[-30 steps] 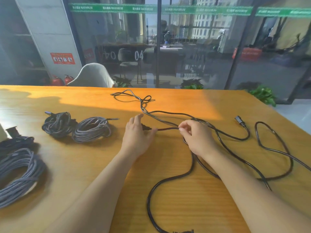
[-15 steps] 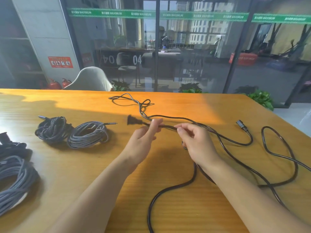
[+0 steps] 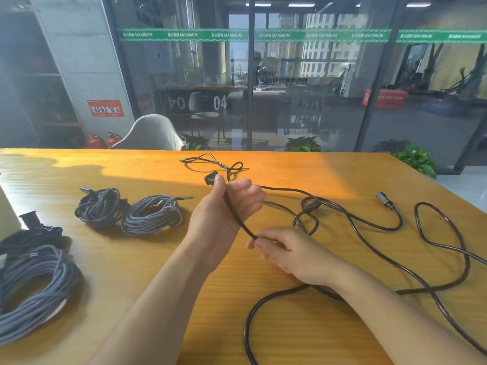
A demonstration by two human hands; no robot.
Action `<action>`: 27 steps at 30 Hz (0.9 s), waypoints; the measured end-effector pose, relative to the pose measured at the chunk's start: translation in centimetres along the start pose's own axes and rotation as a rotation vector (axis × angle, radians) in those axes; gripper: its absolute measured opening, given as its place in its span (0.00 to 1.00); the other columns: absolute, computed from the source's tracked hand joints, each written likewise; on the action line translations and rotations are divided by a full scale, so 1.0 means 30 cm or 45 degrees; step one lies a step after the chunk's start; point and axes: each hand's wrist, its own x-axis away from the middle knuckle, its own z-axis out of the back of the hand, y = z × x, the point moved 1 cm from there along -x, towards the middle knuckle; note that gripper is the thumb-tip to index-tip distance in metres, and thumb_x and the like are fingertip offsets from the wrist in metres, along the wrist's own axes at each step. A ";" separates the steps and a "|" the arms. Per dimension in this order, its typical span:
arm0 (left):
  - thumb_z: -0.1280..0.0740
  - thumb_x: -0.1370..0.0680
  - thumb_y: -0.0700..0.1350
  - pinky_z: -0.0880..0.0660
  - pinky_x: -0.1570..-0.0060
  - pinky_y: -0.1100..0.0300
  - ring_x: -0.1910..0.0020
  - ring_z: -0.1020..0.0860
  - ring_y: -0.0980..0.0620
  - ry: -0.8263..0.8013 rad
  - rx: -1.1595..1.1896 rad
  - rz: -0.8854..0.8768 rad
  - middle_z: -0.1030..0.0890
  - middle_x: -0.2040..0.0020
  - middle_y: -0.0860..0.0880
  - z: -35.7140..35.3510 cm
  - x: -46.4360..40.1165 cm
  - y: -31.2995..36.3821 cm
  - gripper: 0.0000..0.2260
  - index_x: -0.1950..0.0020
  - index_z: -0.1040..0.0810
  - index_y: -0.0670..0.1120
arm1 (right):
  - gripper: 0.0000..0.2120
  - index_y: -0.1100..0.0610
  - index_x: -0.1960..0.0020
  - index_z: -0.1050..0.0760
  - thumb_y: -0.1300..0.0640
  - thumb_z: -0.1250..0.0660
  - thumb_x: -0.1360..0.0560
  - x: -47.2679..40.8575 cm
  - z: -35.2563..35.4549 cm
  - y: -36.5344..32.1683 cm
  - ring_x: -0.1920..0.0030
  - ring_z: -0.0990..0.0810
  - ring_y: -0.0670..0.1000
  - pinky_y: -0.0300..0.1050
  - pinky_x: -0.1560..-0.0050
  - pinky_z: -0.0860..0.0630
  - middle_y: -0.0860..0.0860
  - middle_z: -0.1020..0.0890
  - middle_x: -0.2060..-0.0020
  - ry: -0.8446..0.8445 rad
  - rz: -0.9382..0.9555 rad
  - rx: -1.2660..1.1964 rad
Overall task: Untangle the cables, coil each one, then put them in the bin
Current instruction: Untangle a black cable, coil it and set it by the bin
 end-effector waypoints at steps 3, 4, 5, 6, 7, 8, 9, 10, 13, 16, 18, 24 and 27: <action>0.45 0.12 0.54 0.25 0.69 0.63 0.69 0.22 0.52 0.055 0.177 0.058 0.23 0.66 0.50 0.004 -0.006 0.022 0.26 0.64 0.18 0.47 | 0.17 0.56 0.51 0.21 0.48 0.42 0.13 0.021 0.062 -0.002 0.69 0.28 0.51 0.49 0.65 0.31 0.50 0.23 0.66 -0.226 -0.083 -0.121; 0.45 0.12 0.54 0.28 0.72 0.63 0.72 0.26 0.53 0.083 0.211 0.059 0.25 0.67 0.51 0.008 -0.007 0.031 0.23 0.61 0.20 0.47 | 0.17 0.57 0.52 0.23 0.48 0.42 0.13 0.031 0.090 -0.003 0.68 0.29 0.53 0.49 0.64 0.31 0.52 0.25 0.66 -0.304 -0.113 -0.200; 0.44 0.12 0.53 0.31 0.75 0.64 0.74 0.29 0.54 0.102 0.234 0.058 0.25 0.67 0.51 0.015 -0.008 0.039 0.19 0.57 0.23 0.46 | 0.17 0.58 0.53 0.24 0.48 0.41 0.13 0.043 0.122 -0.003 0.66 0.29 0.54 0.49 0.62 0.31 0.53 0.26 0.65 -0.386 -0.154 -0.287; 0.44 0.12 0.53 0.33 0.76 0.64 0.75 0.31 0.55 0.105 0.255 0.059 0.26 0.66 0.51 0.023 -0.008 0.044 0.16 0.53 0.26 0.46 | 0.16 0.58 0.52 0.26 0.49 0.41 0.13 0.058 0.155 0.000 0.66 0.28 0.54 0.48 0.60 0.30 0.54 0.27 0.65 -0.475 -0.192 -0.358; 0.44 0.12 0.53 0.35 0.77 0.65 0.76 0.33 0.55 0.097 0.269 0.061 0.26 0.66 0.51 0.031 -0.009 0.046 0.15 0.52 0.28 0.46 | 0.14 0.58 0.51 0.26 0.50 0.41 0.13 0.074 0.187 0.003 0.66 0.27 0.54 0.49 0.58 0.29 0.54 0.27 0.64 -0.573 -0.220 -0.404; 0.44 0.12 0.53 0.37 0.78 0.65 0.78 0.35 0.56 0.082 0.269 0.066 0.26 0.66 0.52 0.037 -0.010 0.047 0.16 0.53 0.27 0.46 | 0.13 0.58 0.51 0.26 0.50 0.40 0.13 0.088 0.216 0.007 0.68 0.26 0.53 0.48 0.57 0.28 0.54 0.27 0.64 -0.674 -0.242 -0.427; 0.45 0.12 0.53 0.39 0.78 0.66 0.78 0.36 0.57 0.066 0.262 0.074 0.26 0.66 0.52 0.041 -0.011 0.046 0.17 0.55 0.26 0.46 | 0.13 0.58 0.51 0.26 0.51 0.40 0.13 0.102 0.238 0.012 0.70 0.26 0.51 0.47 0.59 0.28 0.53 0.27 0.64 -0.761 -0.267 -0.435; 0.44 0.12 0.53 0.40 0.79 0.67 0.79 0.36 0.58 0.039 0.263 0.086 0.26 0.66 0.52 0.046 -0.011 0.046 0.17 0.56 0.26 0.46 | 0.13 0.58 0.51 0.26 0.50 0.40 0.14 0.111 0.255 0.023 0.71 0.27 0.50 0.47 0.61 0.28 0.52 0.26 0.64 -0.812 -0.307 -0.414; 0.43 0.14 0.53 0.41 0.81 0.67 0.81 0.36 0.59 -0.103 0.221 0.159 0.25 0.65 0.52 0.044 0.001 0.049 0.14 0.54 0.27 0.48 | 0.25 0.56 0.57 0.25 0.34 0.38 0.19 0.105 0.279 0.049 0.72 0.29 0.49 0.47 0.61 0.29 0.49 0.26 0.68 -0.594 -0.560 0.035; 0.45 0.14 0.55 0.43 0.78 0.66 0.81 0.34 0.57 -0.234 -0.069 0.277 0.20 0.64 0.49 0.009 0.018 0.025 0.21 0.57 0.20 0.46 | 0.34 0.53 0.67 0.33 0.21 0.40 0.30 0.077 0.267 0.023 0.73 0.33 0.51 0.45 0.69 0.37 0.46 0.32 0.75 0.125 -0.668 0.754; 0.48 0.13 0.56 0.39 0.75 0.64 0.77 0.29 0.54 -0.287 -0.300 0.318 0.16 0.61 0.45 -0.029 0.032 -0.007 0.24 0.54 0.18 0.44 | 0.33 0.54 0.68 0.34 0.24 0.37 0.27 0.057 0.243 0.002 0.73 0.30 0.51 0.45 0.71 0.40 0.45 0.30 0.77 0.623 -0.488 0.847; 0.50 0.12 0.55 0.22 0.48 0.56 0.46 0.14 0.44 -0.325 -0.745 0.273 0.13 0.44 0.44 -0.045 0.033 -0.093 0.26 0.37 0.17 0.41 | 0.14 0.55 0.57 0.22 0.55 0.39 0.15 0.013 0.180 -0.016 0.65 0.22 0.48 0.48 0.66 0.32 0.52 0.21 0.66 0.762 -0.170 -0.131; 0.50 0.11 0.55 0.22 0.36 0.49 0.42 0.15 0.49 -0.270 -0.804 0.230 0.13 0.44 0.46 -0.040 0.021 -0.114 0.25 0.36 0.17 0.44 | 0.12 0.56 0.48 0.18 0.60 0.40 0.15 0.008 0.135 -0.044 0.68 0.24 0.43 0.43 0.68 0.26 0.37 0.20 0.67 0.616 -0.120 -0.326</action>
